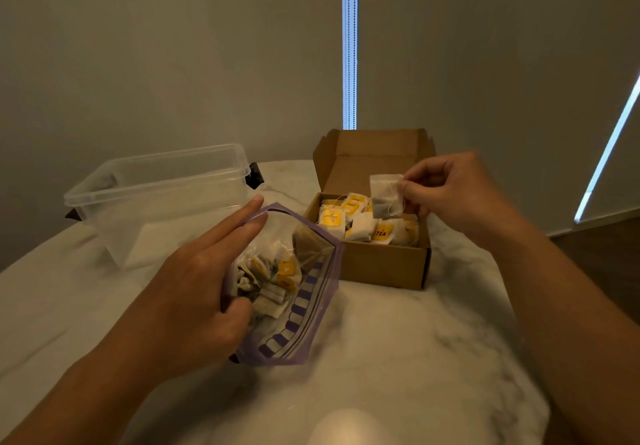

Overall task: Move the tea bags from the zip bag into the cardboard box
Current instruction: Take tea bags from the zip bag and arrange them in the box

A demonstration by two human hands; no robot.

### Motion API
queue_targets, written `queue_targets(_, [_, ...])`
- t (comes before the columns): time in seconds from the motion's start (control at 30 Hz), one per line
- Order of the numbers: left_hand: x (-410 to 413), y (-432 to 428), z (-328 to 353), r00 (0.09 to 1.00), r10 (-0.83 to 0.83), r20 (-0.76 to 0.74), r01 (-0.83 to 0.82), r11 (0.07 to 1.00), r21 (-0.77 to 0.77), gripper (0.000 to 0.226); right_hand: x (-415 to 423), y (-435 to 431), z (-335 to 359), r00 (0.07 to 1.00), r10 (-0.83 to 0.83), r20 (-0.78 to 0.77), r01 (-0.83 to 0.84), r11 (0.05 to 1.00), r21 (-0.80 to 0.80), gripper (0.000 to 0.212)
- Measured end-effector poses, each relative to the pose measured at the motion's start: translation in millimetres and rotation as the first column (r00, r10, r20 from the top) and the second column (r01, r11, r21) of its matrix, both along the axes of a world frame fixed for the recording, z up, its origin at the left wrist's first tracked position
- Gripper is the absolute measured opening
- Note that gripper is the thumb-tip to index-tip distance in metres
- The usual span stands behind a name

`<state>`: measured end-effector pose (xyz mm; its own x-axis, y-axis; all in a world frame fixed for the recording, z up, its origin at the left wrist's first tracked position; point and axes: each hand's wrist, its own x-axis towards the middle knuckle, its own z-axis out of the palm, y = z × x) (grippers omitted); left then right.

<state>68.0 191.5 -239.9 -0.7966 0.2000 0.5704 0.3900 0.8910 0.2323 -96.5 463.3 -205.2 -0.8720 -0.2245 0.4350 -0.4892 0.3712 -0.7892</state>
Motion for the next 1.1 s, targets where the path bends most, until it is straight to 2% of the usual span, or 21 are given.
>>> queue_targets(0.1, [-1, 0, -2, 1.000, -0.009, -0.012, 0.009, 1.000, 0.007, 0.082, 5, 2, 1, 0.997, 0.046, 0.057, -0.048, 0.998, 0.038, 0.006])
queue_targets(0.2, [-1, -1, -3, 1.000, -0.005, -0.024, 0.006, 1.000, 0.011, 0.083, 4, 0, -2, 0.996, -0.023, 0.082, -0.001, 0.960, 0.281, 0.006])
queue_targets(0.27, [-1, 0, -3, 0.999, -0.014, -0.040, 0.014, 1.000, 0.004, 0.083, 5, -2, 0, 0.994, -0.112, 0.013, 0.099, 0.922, 0.374, 0.006])
queue_targets(0.33, [-1, 1, -2, 0.999, -0.019, -0.035, 0.019, 1.000, 0.008, 0.082, 8, -4, 5, 0.976, -0.182, -0.117, 0.213, 0.905, 0.369, 0.009])
queue_targets(0.4, [-1, 0, -1, 1.000, -0.011, -0.021, 0.011, 1.000, -0.001, 0.080, 15, -8, 12, 0.961, -0.186, -0.205, 0.246, 0.914, 0.322, 0.009])
queue_targets(0.47, [-1, -1, -2, 1.000, 0.004, -0.009, -0.004, 1.000, -0.003, 0.081, 28, -14, 19, 0.977, -0.097, -0.191, 0.150, 0.946, 0.287, 0.009])
queue_targets(0.53, [-2, -3, -2, 1.000, 0.007, -0.002, -0.007, 1.000, 0.014, 0.082, 46, -21, 27, 0.994, 0.078, -0.076, -0.058, 0.969, 0.239, 0.009])
queue_targets(0.6, [-2, -3, -2, 1.000, 0.010, -0.005, -0.010, 1.000, 0.016, 0.082, 68, -29, 34, 0.962, 0.273, 0.021, -0.271, 0.938, 0.217, 0.009])
queue_targets(0.67, [-3, -2, -2, 1.000, 0.028, -0.007, -0.028, 1.000, 0.004, 0.083, 86, -45, 33, 0.916, 0.399, 0.045, -0.394, 0.869, 0.300, 0.010])
queue_targets(0.73, [-4, -1, -1, 0.999, 0.042, 0.003, -0.042, 0.999, -0.007, 0.085, 97, -73, 24, 0.891, 0.454, -0.008, -0.396, 0.784, 0.478, 0.011])
queue_targets(0.8, [-5, 1, -1, 0.998, 0.054, 0.010, -0.054, 0.998, -0.015, 0.086, 99, -104, 11, 0.879, 0.474, -0.057, -0.320, 0.674, 0.666, 0.015])
queue_targets(0.87, [-5, 1, -2, 0.997, 0.072, 0.008, -0.072, 0.997, -0.013, 0.087, 98, -127, -3, 0.902, 0.430, -0.048, -0.242, 0.594, 0.767, 0.021])
queue_targets(0.93, [-6, 0, -2, 0.997, 0.077, -0.005, -0.077, 0.997, -0.011, 0.087, 97, -137, -14, 0.913, 0.406, -0.030, -0.238, 0.591, 0.771, 0.024])
queue_targets(1.1, [-6, 2, -1, 0.998, 0.057, 0.000, -0.057, 0.998, 0.005, 0.086, 99, -140, -29, 0.911, 0.368, -0.188, -0.146, 0.712, 0.687, 0.014])
